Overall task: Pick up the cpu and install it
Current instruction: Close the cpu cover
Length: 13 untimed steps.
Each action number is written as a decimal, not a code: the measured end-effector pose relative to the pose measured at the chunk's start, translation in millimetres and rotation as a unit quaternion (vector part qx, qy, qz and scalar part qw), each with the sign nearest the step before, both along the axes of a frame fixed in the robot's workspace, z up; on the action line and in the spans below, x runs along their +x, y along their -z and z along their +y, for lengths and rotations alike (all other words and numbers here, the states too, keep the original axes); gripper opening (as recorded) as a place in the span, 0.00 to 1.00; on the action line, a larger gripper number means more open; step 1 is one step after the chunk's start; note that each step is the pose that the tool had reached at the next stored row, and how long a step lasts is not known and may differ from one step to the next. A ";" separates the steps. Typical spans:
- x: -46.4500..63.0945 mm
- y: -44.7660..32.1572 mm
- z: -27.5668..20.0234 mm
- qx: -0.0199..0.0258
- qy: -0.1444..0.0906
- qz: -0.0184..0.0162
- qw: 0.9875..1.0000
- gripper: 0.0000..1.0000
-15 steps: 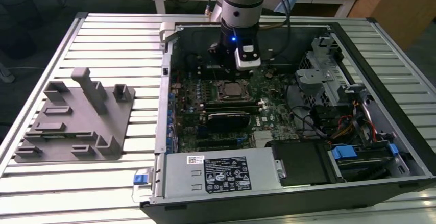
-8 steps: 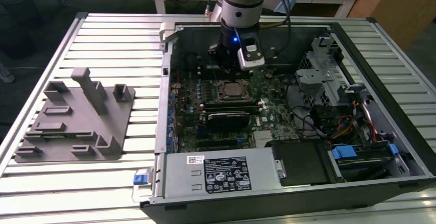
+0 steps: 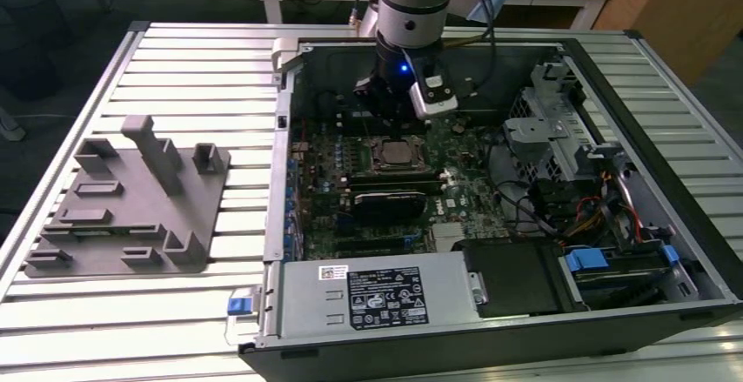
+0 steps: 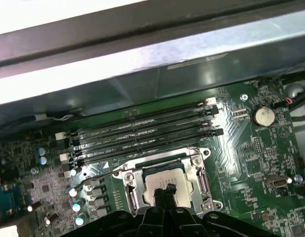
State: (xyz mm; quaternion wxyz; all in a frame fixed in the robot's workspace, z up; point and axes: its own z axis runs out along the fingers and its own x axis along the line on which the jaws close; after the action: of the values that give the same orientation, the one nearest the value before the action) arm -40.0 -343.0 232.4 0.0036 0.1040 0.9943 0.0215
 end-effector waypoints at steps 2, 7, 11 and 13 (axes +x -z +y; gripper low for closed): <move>0.0 0.4 0.0 0.000 -0.007 0.000 1.000 0.11; 0.1 0.9 0.0 0.000 -0.011 0.001 1.000 0.11; 0.1 1.5 0.0 0.000 -0.011 0.000 1.000 0.11; 0.1 2.1 0.0 0.000 -0.011 0.000 1.000 0.11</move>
State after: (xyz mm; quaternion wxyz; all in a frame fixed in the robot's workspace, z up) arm -39.9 -343.0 230.4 0.0029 0.0932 0.9954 0.0214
